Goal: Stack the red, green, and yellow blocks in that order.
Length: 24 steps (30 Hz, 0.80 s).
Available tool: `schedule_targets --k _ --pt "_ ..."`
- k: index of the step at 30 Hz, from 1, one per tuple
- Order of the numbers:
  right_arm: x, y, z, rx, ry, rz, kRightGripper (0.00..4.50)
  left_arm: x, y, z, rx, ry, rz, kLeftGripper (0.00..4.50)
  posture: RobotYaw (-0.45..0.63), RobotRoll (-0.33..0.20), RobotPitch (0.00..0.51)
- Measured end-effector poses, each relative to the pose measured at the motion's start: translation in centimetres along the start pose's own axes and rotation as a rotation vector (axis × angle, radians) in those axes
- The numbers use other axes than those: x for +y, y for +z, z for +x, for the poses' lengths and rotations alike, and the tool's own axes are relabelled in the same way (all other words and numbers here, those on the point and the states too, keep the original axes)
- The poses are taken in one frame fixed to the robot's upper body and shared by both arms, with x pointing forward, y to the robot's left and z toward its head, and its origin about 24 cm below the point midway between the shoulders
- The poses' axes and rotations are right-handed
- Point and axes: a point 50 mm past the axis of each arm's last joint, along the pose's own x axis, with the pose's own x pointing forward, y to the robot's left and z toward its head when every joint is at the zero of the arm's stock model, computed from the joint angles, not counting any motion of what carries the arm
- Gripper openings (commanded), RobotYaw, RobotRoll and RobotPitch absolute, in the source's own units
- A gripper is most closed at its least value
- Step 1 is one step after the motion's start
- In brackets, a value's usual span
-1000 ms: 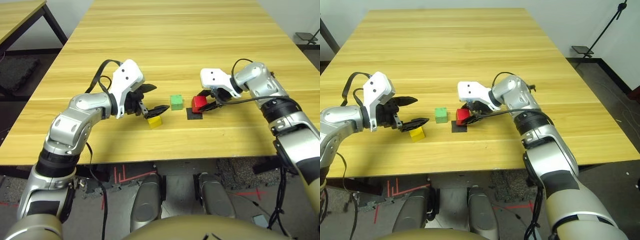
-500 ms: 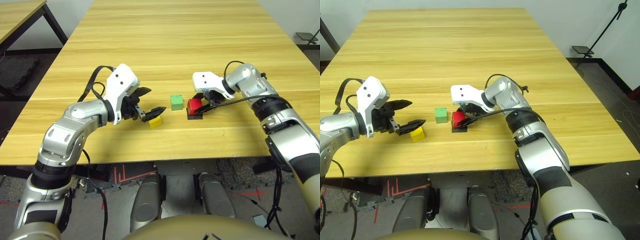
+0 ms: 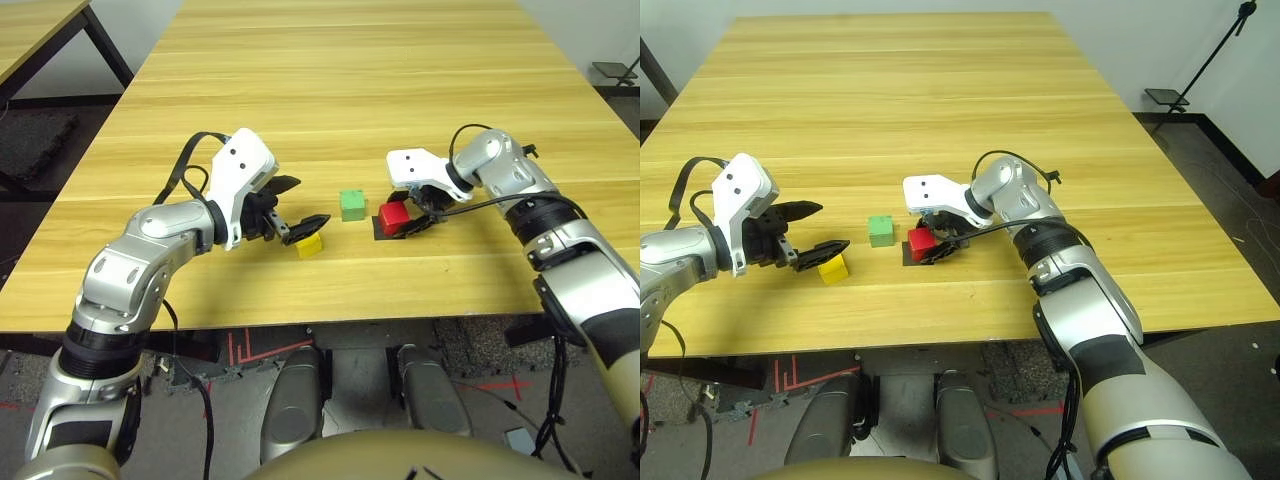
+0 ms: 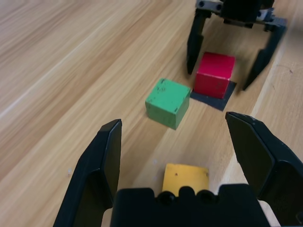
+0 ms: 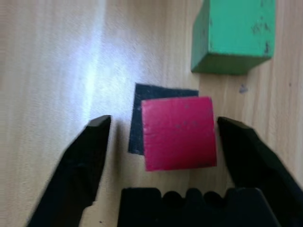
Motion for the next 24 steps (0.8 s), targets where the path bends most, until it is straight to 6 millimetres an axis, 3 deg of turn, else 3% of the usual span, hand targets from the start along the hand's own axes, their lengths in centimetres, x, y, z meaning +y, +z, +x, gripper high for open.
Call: schedule_targets --k 9,17,24 --pt "0.5 -1.4 -8.3 -0.028 -0.218 0.11 4.49 2.6 2.2 4.1 0.064 -0.224 0.191 4.5 0.27 -0.127 0.064" --pt "3.0 -2.8 -8.0 -0.096 -0.283 0.219 4.49 4.0 2.3 7.7 0.163 -0.389 0.237 4.5 0.14 -0.09 0.054" --pt "4.6 -2.9 -8.4 -0.127 -0.363 0.279 4.49 4.5 0.3 9.4 0.25 -0.451 0.217 4.5 0.09 -0.081 0.056"
